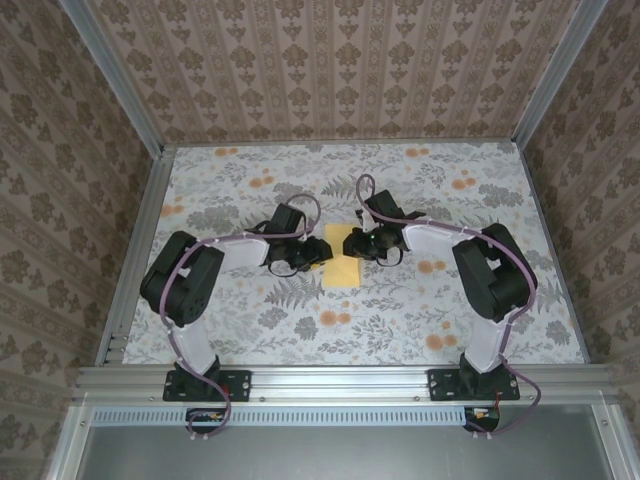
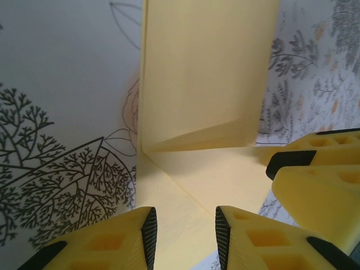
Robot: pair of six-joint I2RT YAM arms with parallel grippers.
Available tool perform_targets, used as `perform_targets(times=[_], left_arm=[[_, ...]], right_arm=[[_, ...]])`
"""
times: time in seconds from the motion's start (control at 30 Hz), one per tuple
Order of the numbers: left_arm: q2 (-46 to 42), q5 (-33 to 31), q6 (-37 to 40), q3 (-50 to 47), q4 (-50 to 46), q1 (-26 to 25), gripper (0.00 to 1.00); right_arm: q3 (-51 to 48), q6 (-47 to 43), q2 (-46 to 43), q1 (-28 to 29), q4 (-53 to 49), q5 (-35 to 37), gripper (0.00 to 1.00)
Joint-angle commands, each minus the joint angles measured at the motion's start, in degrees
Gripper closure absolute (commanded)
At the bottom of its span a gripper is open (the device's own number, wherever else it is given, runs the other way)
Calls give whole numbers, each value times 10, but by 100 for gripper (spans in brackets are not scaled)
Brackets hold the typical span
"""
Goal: Fold a paper plane with a square sheet of paper (pick it up from the middle)
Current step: Turn over the paper at the center of the table.
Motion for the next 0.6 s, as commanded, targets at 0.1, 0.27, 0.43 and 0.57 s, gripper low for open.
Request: perform_targets(times=[0.1,0.27,0.43,0.57], left_arm=[[27,14,-27,29,10,-11,64],[40,13,-30,40,9,-14,62],[50,13,-27,57,6,-16,61],[60,12,-25,71,2,-17,62]], right_arm=[[2,8,37,-19,-2,7,78],[-20,29,43,-32,30,-4,79],[-39,49,45,-40,56,-18,79],[-47,54,48,-42,63,-22,79]])
